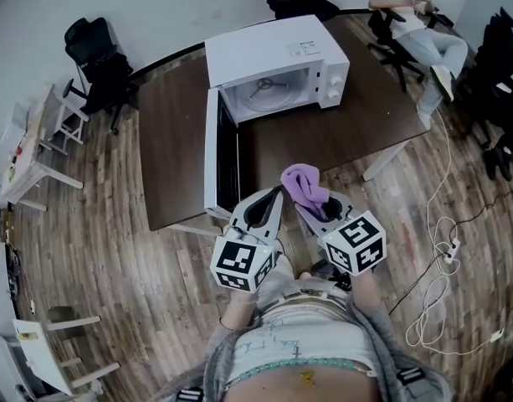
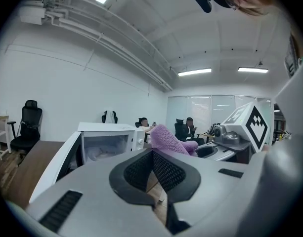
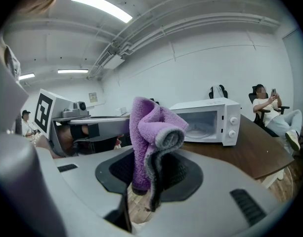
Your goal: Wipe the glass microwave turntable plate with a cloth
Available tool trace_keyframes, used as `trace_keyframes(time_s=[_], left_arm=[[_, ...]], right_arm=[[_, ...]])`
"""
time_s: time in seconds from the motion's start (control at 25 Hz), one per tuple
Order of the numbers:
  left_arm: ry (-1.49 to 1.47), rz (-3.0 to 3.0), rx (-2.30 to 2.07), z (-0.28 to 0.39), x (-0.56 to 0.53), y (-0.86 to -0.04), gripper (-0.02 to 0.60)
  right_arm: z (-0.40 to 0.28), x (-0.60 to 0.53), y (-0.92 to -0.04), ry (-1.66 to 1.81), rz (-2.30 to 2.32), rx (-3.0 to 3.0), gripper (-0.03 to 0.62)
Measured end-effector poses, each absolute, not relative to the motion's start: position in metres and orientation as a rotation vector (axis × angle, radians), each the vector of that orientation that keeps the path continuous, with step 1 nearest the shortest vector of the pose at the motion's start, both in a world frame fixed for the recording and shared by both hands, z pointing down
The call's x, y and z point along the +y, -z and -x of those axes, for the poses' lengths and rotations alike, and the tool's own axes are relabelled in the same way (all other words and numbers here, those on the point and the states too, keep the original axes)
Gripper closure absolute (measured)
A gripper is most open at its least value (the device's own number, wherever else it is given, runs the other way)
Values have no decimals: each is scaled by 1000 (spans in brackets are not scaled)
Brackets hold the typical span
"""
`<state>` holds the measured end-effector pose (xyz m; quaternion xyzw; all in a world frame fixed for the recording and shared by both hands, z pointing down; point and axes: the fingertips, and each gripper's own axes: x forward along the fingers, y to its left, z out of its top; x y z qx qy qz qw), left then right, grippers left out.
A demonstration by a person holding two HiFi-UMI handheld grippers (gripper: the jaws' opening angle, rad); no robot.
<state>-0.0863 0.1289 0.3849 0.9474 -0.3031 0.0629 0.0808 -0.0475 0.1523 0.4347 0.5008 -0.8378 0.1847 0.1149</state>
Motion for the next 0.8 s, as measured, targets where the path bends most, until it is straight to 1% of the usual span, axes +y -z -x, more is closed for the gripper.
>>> trace_keyframes(time_s=[0.44, 0.8], left_arm=[[-172, -2873, -773, 76, 39, -387, 571], [-189, -2848, -628, 68, 20, -403, 571]], right_arm=[[44, 69, -433, -524, -1580, -2389, 473], [40, 43, -444, -564, -1667, -2315, 474]])
